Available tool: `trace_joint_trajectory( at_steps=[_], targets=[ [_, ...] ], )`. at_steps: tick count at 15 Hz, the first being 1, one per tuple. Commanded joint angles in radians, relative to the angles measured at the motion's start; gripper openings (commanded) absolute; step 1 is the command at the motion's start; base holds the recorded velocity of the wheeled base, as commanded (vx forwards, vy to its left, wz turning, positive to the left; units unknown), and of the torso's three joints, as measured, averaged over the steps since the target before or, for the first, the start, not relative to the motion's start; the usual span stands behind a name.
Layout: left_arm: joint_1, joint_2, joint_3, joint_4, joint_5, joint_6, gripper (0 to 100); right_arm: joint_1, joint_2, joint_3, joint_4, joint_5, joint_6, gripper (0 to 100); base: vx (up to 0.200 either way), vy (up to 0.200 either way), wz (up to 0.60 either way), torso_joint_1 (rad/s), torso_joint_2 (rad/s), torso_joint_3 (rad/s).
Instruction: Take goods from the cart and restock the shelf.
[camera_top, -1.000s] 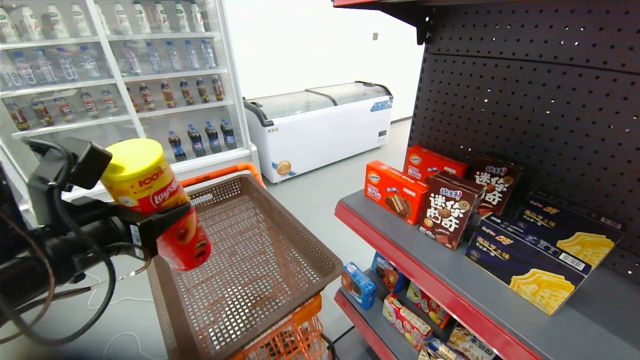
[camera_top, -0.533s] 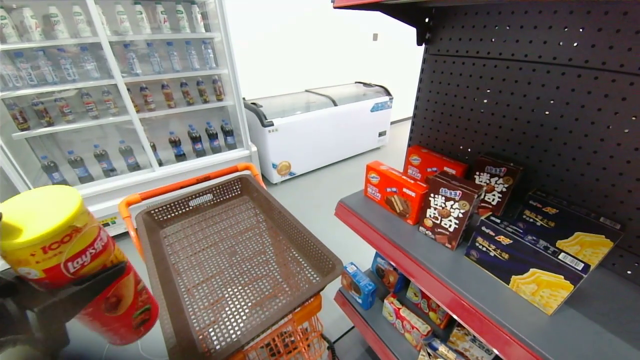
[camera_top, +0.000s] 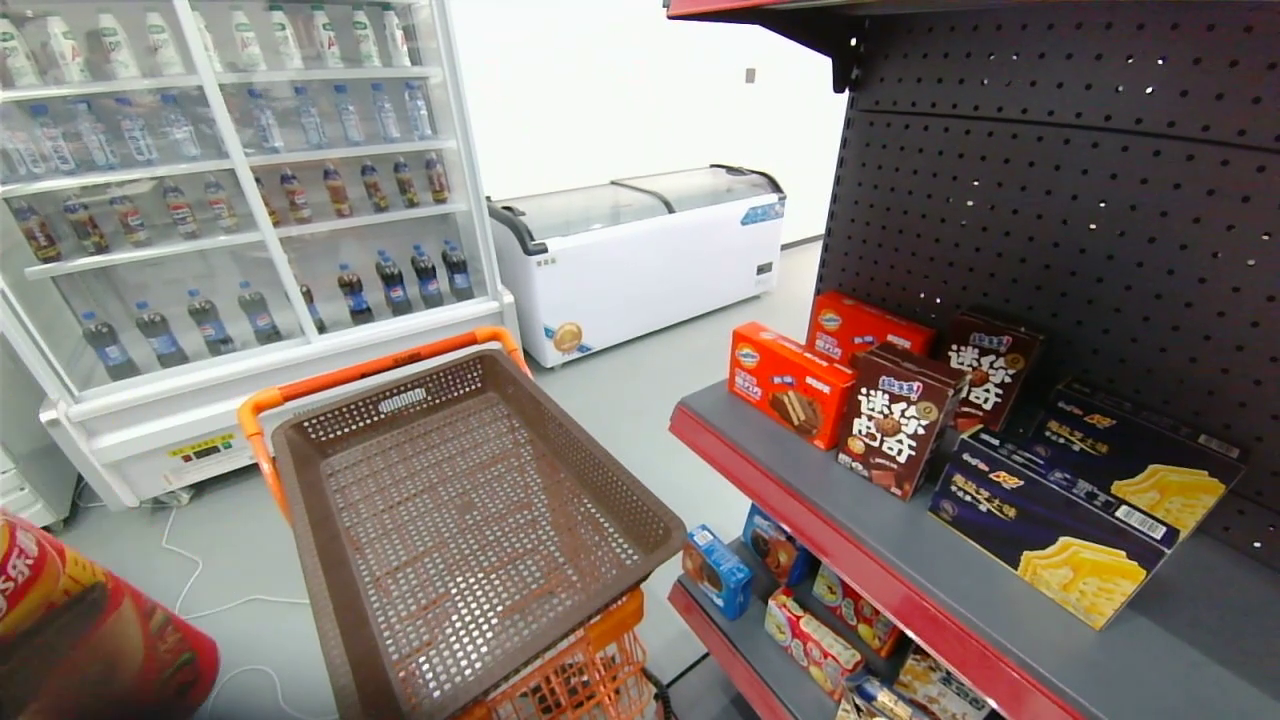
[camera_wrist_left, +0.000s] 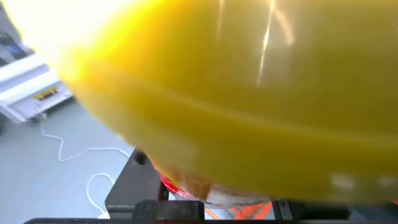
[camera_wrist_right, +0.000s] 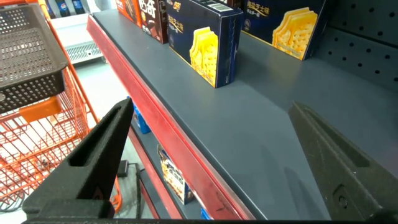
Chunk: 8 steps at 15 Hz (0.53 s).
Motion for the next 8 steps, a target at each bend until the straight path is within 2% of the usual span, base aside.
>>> trace_joint_trajectory(
  at_steps=[1, 5, 7, 8],
  targets=[
    [-0.001, -0.043, -0.01, 0.0, 0.024, 0.014, 0, 0.0, 0.001, 0.0, 0.0, 0.0, 0.0, 100, 0.0, 0.0, 0.0, 0.0, 0.0, 0.0],
    [-0.016, -0.041, 0.004, 0.003, -0.011, 0.017, 0, 0.0, 0.001, 0.0, 0.0, 0.002, -0.001, 100, 0.0, 0.0, 0.0, 0.0, 0.0, 0.0],
    [-0.024, -0.044, 0.041, 0.014, -0.09, 0.009, 0, 0.0, 0.001, 0.0, 0.0, 0.0, -0.001, 100, 0.0, 0.0, 0.0, 0.0, 0.0, 0.0],
    [-0.04, -0.049, 0.062, 0.007, -0.175, 0.004, 0, 0.0, 0.001, 0.0, 0.0, 0.0, 0.0, 100, 0.0, 0.0, 0.0, 0.0, 0.0, 0.0]
  ],
)
